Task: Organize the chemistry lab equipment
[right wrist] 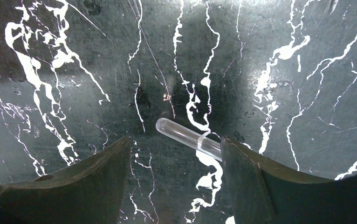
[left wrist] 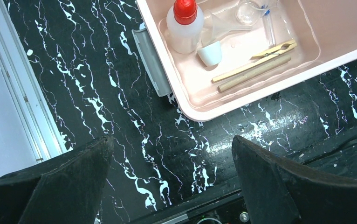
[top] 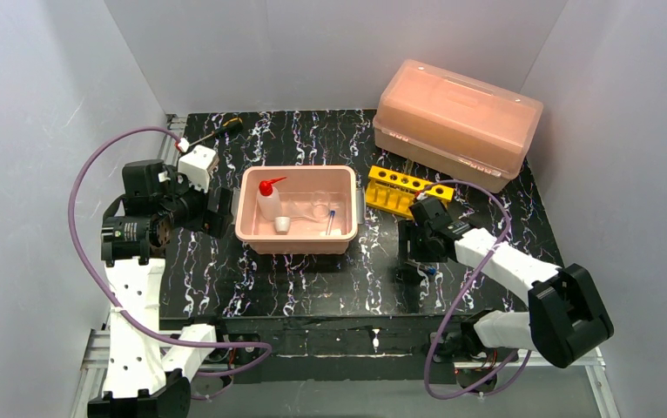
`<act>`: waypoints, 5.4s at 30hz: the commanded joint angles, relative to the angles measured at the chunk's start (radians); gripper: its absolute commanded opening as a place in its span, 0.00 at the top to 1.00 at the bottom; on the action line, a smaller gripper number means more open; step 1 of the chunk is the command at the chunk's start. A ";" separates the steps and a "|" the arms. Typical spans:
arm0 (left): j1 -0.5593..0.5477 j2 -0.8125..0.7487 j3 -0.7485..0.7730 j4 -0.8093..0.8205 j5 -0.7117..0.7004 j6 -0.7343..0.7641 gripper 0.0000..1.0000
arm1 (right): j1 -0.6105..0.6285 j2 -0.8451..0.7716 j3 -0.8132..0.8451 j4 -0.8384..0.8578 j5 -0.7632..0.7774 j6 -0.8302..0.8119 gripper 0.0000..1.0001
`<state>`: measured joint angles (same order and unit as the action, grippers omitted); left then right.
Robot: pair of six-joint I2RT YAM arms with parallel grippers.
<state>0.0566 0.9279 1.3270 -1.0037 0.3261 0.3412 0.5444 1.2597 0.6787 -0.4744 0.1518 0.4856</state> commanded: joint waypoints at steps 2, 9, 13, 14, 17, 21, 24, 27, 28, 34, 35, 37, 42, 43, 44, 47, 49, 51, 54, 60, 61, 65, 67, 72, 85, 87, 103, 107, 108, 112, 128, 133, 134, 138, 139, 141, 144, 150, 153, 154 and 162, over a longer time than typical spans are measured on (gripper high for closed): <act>0.003 0.002 0.027 -0.022 0.006 0.011 0.02 | -0.006 0.018 -0.006 0.076 -0.038 0.024 0.24; 0.003 0.005 0.025 -0.017 0.004 0.012 0.02 | -0.004 0.021 -0.059 0.046 -0.045 0.097 0.31; 0.004 0.009 0.025 -0.016 0.007 0.010 0.02 | -0.005 -0.006 -0.083 0.026 -0.028 0.129 0.33; 0.004 0.009 0.025 -0.016 0.008 0.009 0.02 | -0.005 -0.014 -0.084 0.020 -0.021 0.134 0.33; 0.003 0.009 0.025 -0.017 0.006 0.009 0.02 | -0.005 -0.028 -0.078 -0.008 -0.002 0.140 0.31; 0.003 0.004 0.022 -0.018 0.002 0.011 0.02 | -0.005 -0.096 -0.054 -0.052 0.013 0.139 0.28; 0.004 0.002 0.021 -0.020 0.001 0.012 0.02 | -0.004 -0.172 -0.021 -0.099 0.029 0.140 0.28; 0.003 0.000 0.022 -0.021 0.011 0.009 0.02 | -0.004 -0.211 -0.006 -0.137 0.035 0.139 0.27; 0.004 0.000 0.022 -0.022 0.017 0.007 0.02 | -0.004 -0.211 -0.004 -0.148 0.033 0.137 0.27; 0.003 -0.004 0.015 -0.029 0.027 0.003 0.02 | -0.004 -0.089 0.018 -0.171 -0.008 0.060 0.27; 0.004 -0.007 0.014 -0.028 0.027 0.005 0.02 | -0.004 -0.063 0.031 -0.177 -0.006 0.050 0.27; 0.003 -0.009 0.012 -0.028 0.026 0.008 0.02 | -0.005 -0.026 0.052 -0.182 0.001 0.034 0.27; 0.004 -0.014 0.007 -0.029 0.023 0.014 0.02 | -0.006 0.032 0.107 -0.194 0.028 -0.006 0.28; 0.003 -0.016 0.005 -0.029 0.022 0.016 0.02 | -0.007 0.045 0.112 -0.192 0.023 -0.012 0.28; 0.003 -0.017 0.002 -0.027 0.020 0.018 0.02 | -0.008 0.061 0.116 -0.190 0.014 -0.018 0.29; 0.003 -0.020 -0.001 -0.027 0.013 0.027 0.02 | -0.007 0.104 0.120 -0.182 -0.013 -0.027 0.31; 0.004 -0.024 -0.002 -0.028 0.010 0.035 0.02 | -0.007 0.124 0.118 -0.177 -0.025 -0.030 0.31; 0.003 -0.029 -0.004 -0.030 0.007 0.041 0.02 | -0.008 0.134 0.113 -0.170 -0.039 -0.033 0.32; 0.003 -0.036 -0.004 -0.035 0.007 0.048 0.02 | -0.007 0.142 0.108 -0.164 -0.058 -0.035 0.33; 0.003 -0.040 -0.009 -0.031 0.004 0.051 0.02 | -0.007 0.125 0.088 -0.153 -0.064 -0.030 0.34; 0.003 -0.039 -0.010 -0.029 0.004 0.049 0.02 | -0.007 0.133 0.090 -0.154 -0.066 -0.028 0.34; 0.004 -0.039 -0.002 -0.031 0.004 0.048 0.02 | -0.007 0.164 0.091 -0.150 -0.073 -0.029 0.38; 0.003 -0.041 0.002 -0.033 0.000 0.049 0.02 | -0.007 0.174 0.091 -0.147 -0.072 -0.029 0.41; 0.004 -0.048 0.003 -0.033 -0.003 0.052 0.02 | -0.007 0.187 0.093 -0.153 -0.055 -0.022 0.47; 0.004 -0.039 0.013 -0.028 -0.004 0.048 0.02 | 0.001 0.164 0.082 -0.143 -0.031 -0.009 0.73; 0.003 -0.037 0.017 -0.028 -0.004 0.045 0.02 | 0.004 0.167 0.082 -0.139 -0.033 -0.007 0.76; 0.003 -0.017 0.025 -0.026 0.002 0.037 0.02 | 0.074 -0.037 0.411 -0.296 -0.085 0.004 0.84; 0.003 -0.018 0.021 -0.024 0.003 0.035 0.02 | 0.108 0.031 0.650 -0.336 -0.129 -0.006 0.83; 0.003 -0.018 0.019 -0.024 0.002 0.035 0.02 | 0.120 0.063 0.712 -0.341 -0.138 -0.011 0.82; 0.003 -0.024 0.008 -0.025 0.000 0.037 0.02 | 0.161 0.241 0.937 -0.363 -0.176 -0.030 0.81; 0.003 -0.024 -0.040 -0.001 0.026 0.000 0.02 | 0.225 0.601 1.030 -0.180 -0.165 -0.020 0.45; 0.004 -0.032 -0.069 0.033 0.031 -0.023 0.02 | 0.225 0.516 1.005 -0.174 -0.092 -0.068 0.02; 0.004 -0.036 -0.079 0.047 0.032 -0.033 0.02 | 0.225 0.482 0.988 -0.164 -0.076 -0.080 0.02; 0.003 -0.041 -0.131 0.123 0.042 -0.074 0.02 | 0.214 0.312 0.881 -0.095 -0.034 -0.116 0.02; 0.004 -0.039 -0.141 0.141 0.042 -0.085 0.02 | 0.211 0.264 0.853 -0.077 -0.030 -0.126 0.02; 0.004 -0.029 -0.158 0.174 0.042 -0.108 0.02 | 0.208 0.167 0.802 -0.048 -0.020 -0.146 0.02; 0.003 -0.017 -0.204 0.258 0.033 -0.136 0.02 | 0.198 -0.001 0.694 -0.008 0.056 -0.177 0.02; 0.003 -0.038 -0.426 0.557 0.001 -0.177 0.02 | 0.073 -0.388 0.197 0.333 0.572 -0.291 0.02; 0.003 -0.018 -0.527 0.696 -0.024 -0.174 0.02 | -0.056 -0.557 -0.100 0.663 0.677 -0.429 0.02; 0.004 -0.003 -0.550 0.731 -0.030 -0.175 0.02 | -0.094 -0.596 -0.188 0.750 0.678 -0.453 0.02; 0.019 0.131 -0.769 1.139 -0.040 -0.271 0.02 | -0.311 -0.465 -0.368 0.888 0.683 -0.285 0.02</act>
<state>0.0639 1.0139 0.6499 -0.1391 0.2968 0.1276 0.2796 0.7211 0.3195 0.1621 0.7914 0.1629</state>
